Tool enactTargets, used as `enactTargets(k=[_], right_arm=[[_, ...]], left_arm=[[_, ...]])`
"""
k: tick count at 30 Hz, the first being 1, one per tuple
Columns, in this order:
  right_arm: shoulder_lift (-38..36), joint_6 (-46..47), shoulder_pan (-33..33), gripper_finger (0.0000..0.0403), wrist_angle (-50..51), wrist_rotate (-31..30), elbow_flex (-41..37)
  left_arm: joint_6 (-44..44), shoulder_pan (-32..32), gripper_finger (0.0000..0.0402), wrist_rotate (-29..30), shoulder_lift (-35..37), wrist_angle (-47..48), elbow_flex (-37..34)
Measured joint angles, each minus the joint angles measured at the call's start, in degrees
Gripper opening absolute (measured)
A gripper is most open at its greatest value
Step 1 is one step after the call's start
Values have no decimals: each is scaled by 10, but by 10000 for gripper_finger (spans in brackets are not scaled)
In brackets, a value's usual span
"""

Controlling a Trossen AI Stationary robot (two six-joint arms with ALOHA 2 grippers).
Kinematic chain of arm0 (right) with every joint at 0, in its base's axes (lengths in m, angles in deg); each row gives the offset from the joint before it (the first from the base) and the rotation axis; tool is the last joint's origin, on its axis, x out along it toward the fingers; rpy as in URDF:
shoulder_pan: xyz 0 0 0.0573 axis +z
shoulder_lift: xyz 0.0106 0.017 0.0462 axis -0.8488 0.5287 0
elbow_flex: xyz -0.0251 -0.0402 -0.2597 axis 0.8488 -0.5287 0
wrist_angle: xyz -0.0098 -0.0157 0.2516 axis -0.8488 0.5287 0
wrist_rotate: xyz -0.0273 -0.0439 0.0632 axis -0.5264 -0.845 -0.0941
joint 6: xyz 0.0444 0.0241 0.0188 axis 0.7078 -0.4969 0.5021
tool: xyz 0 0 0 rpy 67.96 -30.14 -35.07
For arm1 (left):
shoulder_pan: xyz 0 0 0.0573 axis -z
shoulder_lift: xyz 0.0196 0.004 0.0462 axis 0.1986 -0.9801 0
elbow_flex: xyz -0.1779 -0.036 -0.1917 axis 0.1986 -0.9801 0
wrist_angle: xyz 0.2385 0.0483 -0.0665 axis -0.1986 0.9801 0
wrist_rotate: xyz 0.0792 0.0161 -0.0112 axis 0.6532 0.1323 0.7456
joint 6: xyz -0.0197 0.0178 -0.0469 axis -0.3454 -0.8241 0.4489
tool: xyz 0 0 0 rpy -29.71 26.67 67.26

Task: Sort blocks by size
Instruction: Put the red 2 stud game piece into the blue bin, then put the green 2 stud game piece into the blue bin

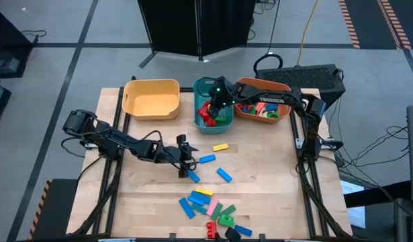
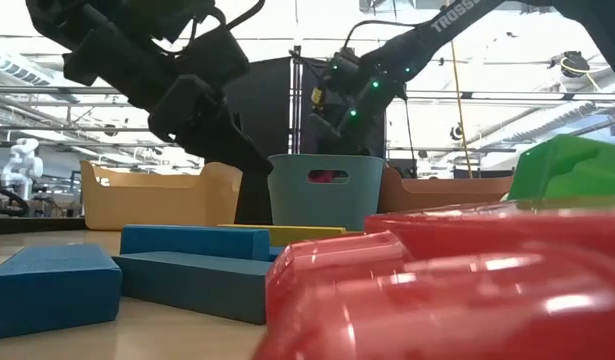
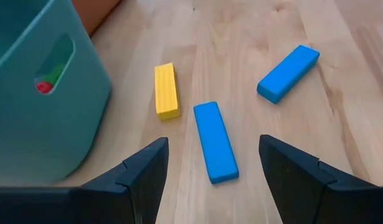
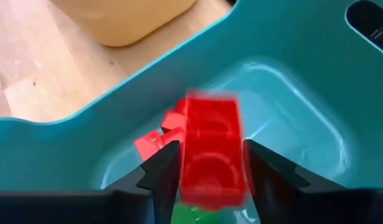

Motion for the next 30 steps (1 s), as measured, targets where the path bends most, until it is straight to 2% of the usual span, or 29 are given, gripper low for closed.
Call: enactTargets(k=[8, 12, 18, 25, 30], right_arm=[[-2, -32, 0, 196, 2, 0, 0], [-32, -77, 12, 203, 32, -7, 0], [-97, -105, 61, 201, 102, -61, 0], [-153, -106, 136, 201, 169, -64, -1], [-191, -82, 197, 201, 163, -62, -46]], left_arm=[[0, 0, 241, 5, 0, -4, 0], [0, 0, 241, 25, 0, -5, 0], [1, 10, 241, 25, 0, -3, 0], [1, 31, 241, 23, 0, -3, 0], [15, 36, 241, 23, 0, -3, 0]])
